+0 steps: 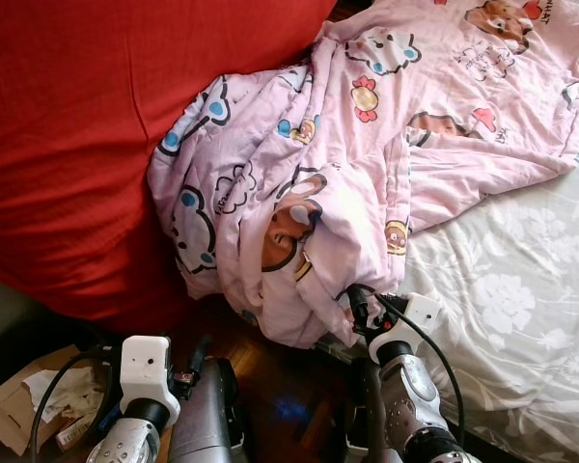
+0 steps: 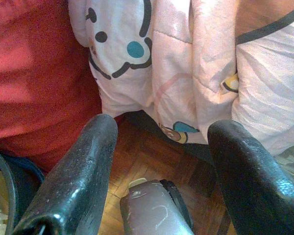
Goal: Clean up the room
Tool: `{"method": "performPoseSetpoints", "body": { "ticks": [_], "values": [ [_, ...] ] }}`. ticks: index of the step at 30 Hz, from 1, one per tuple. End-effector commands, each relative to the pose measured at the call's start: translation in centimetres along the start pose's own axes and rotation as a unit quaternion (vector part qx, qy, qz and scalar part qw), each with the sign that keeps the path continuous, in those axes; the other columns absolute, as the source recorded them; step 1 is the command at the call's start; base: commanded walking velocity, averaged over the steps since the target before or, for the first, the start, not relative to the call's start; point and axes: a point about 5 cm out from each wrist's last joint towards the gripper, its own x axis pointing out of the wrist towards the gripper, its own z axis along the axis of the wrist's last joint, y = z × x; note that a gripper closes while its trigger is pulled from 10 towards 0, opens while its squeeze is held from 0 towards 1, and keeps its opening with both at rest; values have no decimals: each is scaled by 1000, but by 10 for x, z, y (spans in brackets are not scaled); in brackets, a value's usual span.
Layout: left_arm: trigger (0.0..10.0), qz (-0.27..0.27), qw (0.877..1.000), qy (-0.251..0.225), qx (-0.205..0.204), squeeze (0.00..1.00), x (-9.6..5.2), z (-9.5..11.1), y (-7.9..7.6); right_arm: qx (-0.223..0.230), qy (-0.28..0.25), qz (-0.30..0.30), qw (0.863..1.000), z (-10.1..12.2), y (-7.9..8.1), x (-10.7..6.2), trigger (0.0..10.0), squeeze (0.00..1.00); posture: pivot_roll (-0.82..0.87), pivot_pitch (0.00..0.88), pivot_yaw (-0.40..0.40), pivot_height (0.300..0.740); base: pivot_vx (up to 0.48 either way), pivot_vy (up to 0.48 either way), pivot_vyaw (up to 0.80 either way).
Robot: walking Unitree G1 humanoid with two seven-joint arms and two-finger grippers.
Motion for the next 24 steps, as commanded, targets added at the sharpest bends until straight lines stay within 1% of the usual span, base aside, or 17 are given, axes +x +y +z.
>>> {"method": "performPoseSetpoints", "body": {
  "ticks": [1, 5, 7, 8, 11, 12, 13, 14, 17, 21, 24],
  "values": [
    [10000, 6, 1000, 26, 5, 0, -7, -8, 4, 4, 46, -39, 998, -19, -14, -11, 10000, 0, 88, 349, -12, 601, 0, 0, 0],
    [10000, 5, 1000, 26, 4, 0, -7, -8, 3, 20, 53, -66, 996, -22, -26, -16, 10000, 0, 93, 350, -11, 601, 0, 0, 0],
    [10000, 5, 1000, 26, 5, 0, -8, -8, 3, 37, 53, -60, 996, -22, -27, -16, 10000, 0, 94, 350, -10, 601, 0, 0, 0],
    [10000, 5, 1000, 26, 5, 0, -8, -8, 3, 41, 52, -51, 997, -22, -25, -15, 10000, 0, 94, 350, -9, 601, 0, 0, 0],
    [10000, 5, 1000, 27, 6, 0, -7, -9, 3, 63, 46, 11, 997, -20, -9, -11, 10000, 0, 93, 349, -8, 601, 0, 0, 0],
    [10000, 4, 1000, 26, 6, 0, -7, -8, 3, 70, 47, 25, 996, -21, -6, -10, 10000, 0, 93, 349, -8, 601, 0, 0, 0],
    [10000, 4, 1000, 26, 6, 0, -7, -8, 3, 70, 47, 25, 996, -21, -6, -10, 10000, 0, 93, 349, -8, 601, 0, 0, 0],
    [10000, 4, 1000, 27, 7, 0, -7, -9, 3, 83, 53, 49, 994, -23, 1, -10, 10000, 0, 93, 347, -7, 601, 0, 0, 0],
    [10000, 4, 1000, 27, 7, 0, -6, -9, 3, 92, 64, 88, 990, -28, 12, -10, 10000, 0, 94, 344, -7, 601, 0, 0, 0],
    [10000, 4, 1000, 27, 8, 0, -5, -9, 3, 105, 81, 118, 984, -35, 18, -14, 10000, 0, 95, 343, -7, 601, 0, 0, 0],
    [10000, 4, 1000, 27, 8, 0, -5, -9, 3, 104, 86, 117, 984, -39, 17, -16, 10000, 0, 95, 343, -7, 601, 0, 0, 0]
  ]
}}
